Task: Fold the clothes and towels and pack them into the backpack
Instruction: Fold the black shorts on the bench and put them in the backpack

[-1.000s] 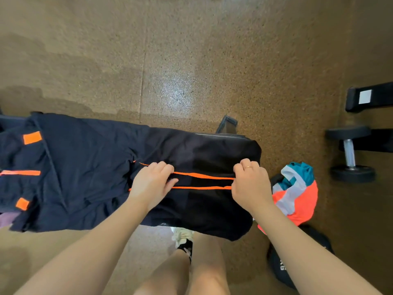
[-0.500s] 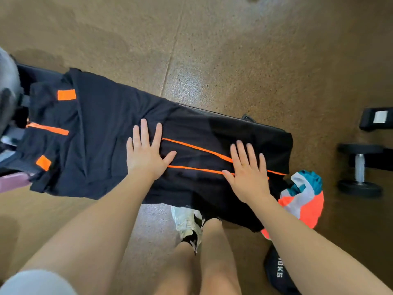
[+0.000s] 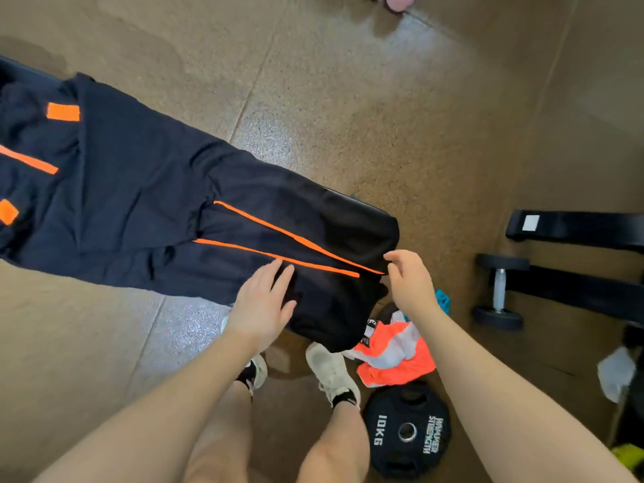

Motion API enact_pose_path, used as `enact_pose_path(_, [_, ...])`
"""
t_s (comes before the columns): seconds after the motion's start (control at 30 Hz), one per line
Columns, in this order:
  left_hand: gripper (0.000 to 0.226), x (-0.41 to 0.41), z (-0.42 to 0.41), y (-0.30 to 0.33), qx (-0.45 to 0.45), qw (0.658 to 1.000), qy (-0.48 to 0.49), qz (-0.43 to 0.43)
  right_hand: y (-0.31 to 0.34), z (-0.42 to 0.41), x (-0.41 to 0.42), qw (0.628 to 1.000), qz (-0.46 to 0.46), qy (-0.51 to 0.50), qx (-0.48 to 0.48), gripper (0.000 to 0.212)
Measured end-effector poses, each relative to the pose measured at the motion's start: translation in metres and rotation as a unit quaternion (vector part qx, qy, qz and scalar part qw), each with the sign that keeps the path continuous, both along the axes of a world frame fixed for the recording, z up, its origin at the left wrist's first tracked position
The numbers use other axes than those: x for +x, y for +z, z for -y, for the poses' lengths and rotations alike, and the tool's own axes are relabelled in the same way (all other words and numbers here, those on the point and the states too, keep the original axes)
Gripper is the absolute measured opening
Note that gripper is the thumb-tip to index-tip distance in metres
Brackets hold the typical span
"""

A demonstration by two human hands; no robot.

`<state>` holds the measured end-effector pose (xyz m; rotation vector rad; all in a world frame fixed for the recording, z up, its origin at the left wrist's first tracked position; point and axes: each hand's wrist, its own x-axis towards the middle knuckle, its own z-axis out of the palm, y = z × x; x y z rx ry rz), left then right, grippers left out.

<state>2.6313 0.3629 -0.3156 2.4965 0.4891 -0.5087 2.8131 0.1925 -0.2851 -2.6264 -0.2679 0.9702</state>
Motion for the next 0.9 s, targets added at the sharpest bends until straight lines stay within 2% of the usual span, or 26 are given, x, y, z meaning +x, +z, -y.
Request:
enact_pose_path(0.13, [0.042,-0.001,0.049,0.000,-0.016,0.994,0.111,0.020,-0.015,0.004,0.022,1.000,-0.010,-0.001,0.025,0.031])
enact_pose_path(0.27, [0.027,0.007,0.090,-0.010,0.015,0.977,0.203,0.065,-0.043,0.014,0.041,0.998,-0.004,-0.008,0.070,0.031])
enact_pose_path(0.37, [0.028,0.010,0.132,-0.021,0.015,0.936,0.346,0.064,-0.064,0.030,0.048,0.993,-0.031,-0.034,0.109,0.036])
enact_pose_path(0.43, [0.043,0.014,0.159,-0.023,0.023,0.881,0.470,0.053,-0.072,0.038,0.052,0.989,-0.070,-0.048,0.121,0.046])
enact_pose_path(0.47, [0.053,0.016,0.171,-0.024,0.015,0.838,0.543,0.043,-0.075,0.042,0.054,0.987,-0.090,-0.052,0.125,0.049])
enact_pose_path(0.5, [0.062,0.019,0.181,-0.026,-0.024,0.779,0.625,0.037,-0.077,0.045,0.055,0.984,-0.110,-0.056,0.132,0.051])
enact_pose_path(0.53, [0.068,0.022,0.189,-0.028,-0.092,0.704,0.703,0.047,-0.078,0.047,0.056,0.979,-0.133,-0.061,0.140,0.052])
enact_pose_path(0.57, [0.069,0.025,0.196,-0.031,-0.168,0.626,0.759,0.062,-0.080,0.048,0.058,0.975,-0.155,-0.065,0.148,0.052])
enact_pose_path(0.6, [0.064,0.026,0.203,-0.035,-0.236,0.563,0.788,0.075,-0.084,0.049,0.060,0.971,-0.169,-0.069,0.156,0.052])
enact_pose_path(0.63, [0.055,0.027,0.209,-0.038,-0.277,0.529,0.798,0.078,-0.087,0.049,0.062,0.968,-0.181,-0.069,0.161,0.052])
enact_pose_path(0.77, [0.036,0.026,0.225,-0.054,-0.305,0.496,0.809,0.075,-0.103,0.052,0.075,0.952,-0.228,-0.086,0.185,0.050])
enact_pose_path(0.9, [0.024,0.028,0.243,-0.063,-0.365,0.477,0.795,0.079,-0.102,0.062,0.077,0.946,-0.276,-0.060,0.160,0.026])
